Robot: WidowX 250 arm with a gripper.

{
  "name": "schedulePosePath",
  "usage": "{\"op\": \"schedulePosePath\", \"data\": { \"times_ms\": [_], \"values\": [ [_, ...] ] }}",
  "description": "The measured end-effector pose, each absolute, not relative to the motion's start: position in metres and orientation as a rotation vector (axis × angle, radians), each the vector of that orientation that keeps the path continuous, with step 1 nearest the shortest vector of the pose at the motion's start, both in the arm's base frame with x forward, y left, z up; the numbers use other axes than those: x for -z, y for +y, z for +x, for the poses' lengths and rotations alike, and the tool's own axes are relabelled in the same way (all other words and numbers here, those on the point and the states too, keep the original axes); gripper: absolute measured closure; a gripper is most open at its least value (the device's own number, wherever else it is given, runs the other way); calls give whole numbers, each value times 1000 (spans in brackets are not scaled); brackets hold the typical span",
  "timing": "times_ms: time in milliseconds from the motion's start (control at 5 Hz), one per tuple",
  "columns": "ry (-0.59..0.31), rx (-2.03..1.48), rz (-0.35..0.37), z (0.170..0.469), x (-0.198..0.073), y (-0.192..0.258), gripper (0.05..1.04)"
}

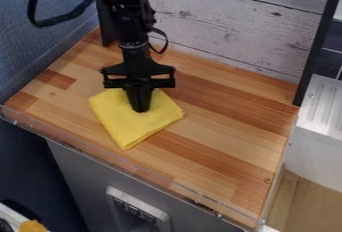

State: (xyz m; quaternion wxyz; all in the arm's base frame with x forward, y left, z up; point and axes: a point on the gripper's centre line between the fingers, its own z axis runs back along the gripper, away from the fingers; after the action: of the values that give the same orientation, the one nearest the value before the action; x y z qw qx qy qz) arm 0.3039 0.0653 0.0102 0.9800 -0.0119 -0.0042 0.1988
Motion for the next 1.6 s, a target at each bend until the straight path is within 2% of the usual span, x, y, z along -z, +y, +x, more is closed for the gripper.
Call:
{"op": "schedulePosePath", "data": {
  "times_ms": [600, 800, 1000, 1200, 1400, 1600],
  "values": [
    [-13, -171, -1, 339, -10, 78, 1021],
    [-1, -122, 4, 348, -10, 80, 993],
    [32, -72, 2, 348, -13, 79, 836],
    [69, -25, 0, 342, -27, 67, 586],
    [38, -3, 5, 332, -59, 48, 288],
    [21, 18, 8, 318, -83, 26, 81]
  ]
}}
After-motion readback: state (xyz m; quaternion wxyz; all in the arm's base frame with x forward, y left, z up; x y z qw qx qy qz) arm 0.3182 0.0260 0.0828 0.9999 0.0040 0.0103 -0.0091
